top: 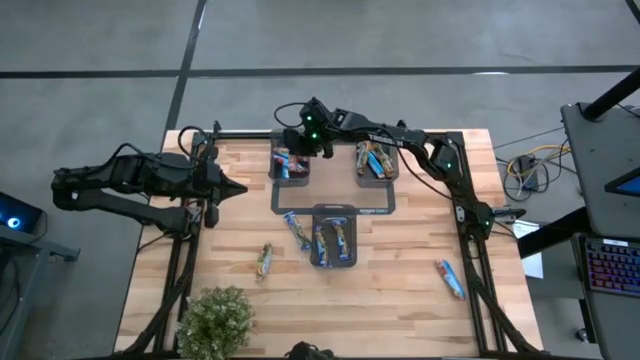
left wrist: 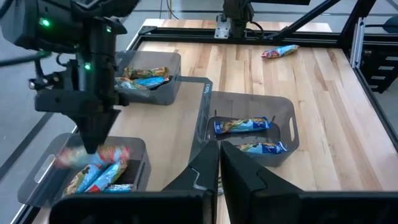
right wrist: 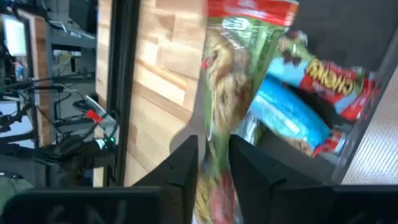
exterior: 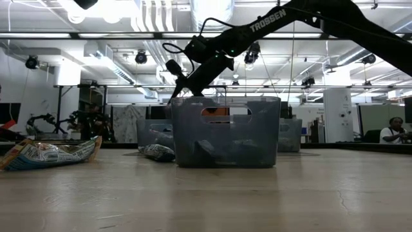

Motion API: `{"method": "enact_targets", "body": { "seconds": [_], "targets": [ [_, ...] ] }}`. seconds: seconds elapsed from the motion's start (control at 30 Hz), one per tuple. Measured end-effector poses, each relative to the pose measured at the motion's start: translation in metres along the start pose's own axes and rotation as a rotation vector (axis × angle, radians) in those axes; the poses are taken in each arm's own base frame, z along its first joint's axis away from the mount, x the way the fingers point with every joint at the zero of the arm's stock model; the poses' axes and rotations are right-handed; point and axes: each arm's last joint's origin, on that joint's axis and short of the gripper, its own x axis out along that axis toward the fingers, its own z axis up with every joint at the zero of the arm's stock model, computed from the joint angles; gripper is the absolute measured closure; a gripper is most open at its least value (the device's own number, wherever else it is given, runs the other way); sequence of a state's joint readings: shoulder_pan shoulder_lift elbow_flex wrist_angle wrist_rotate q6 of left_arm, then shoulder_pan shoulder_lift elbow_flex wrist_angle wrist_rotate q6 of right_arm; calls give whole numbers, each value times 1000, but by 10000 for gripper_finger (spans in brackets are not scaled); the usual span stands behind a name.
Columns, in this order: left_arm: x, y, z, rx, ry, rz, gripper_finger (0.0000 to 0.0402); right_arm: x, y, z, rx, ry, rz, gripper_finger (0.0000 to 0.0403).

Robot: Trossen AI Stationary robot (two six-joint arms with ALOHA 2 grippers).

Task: Pick and place Granola Bars by type
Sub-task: Put the red granola bar into the left black bin, then put the yellow granola bar into the right black bin

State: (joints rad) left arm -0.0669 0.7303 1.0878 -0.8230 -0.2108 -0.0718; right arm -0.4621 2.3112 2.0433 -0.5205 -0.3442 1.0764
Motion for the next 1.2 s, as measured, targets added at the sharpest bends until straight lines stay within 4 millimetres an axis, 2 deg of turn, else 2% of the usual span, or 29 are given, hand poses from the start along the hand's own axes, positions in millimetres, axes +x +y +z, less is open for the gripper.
{"method": "enact_targets", "body": {
  "seconds": [0.3,0.5,0.83,1.2],
  "targets": [
    [0,0,0,-5,0,0,402,5,-5,-5,47,12,-19,206],
    [0,0,0,-6,0,0,402,5,-4,-5,-5,16,-16,176],
    [0,0,0,-6,0,1,402,-14,11,-8,-133,-1,25,199],
    [0,0,0,-7,0,1,402,-52,39,-15,-309,-40,96,279]
  ]
}}
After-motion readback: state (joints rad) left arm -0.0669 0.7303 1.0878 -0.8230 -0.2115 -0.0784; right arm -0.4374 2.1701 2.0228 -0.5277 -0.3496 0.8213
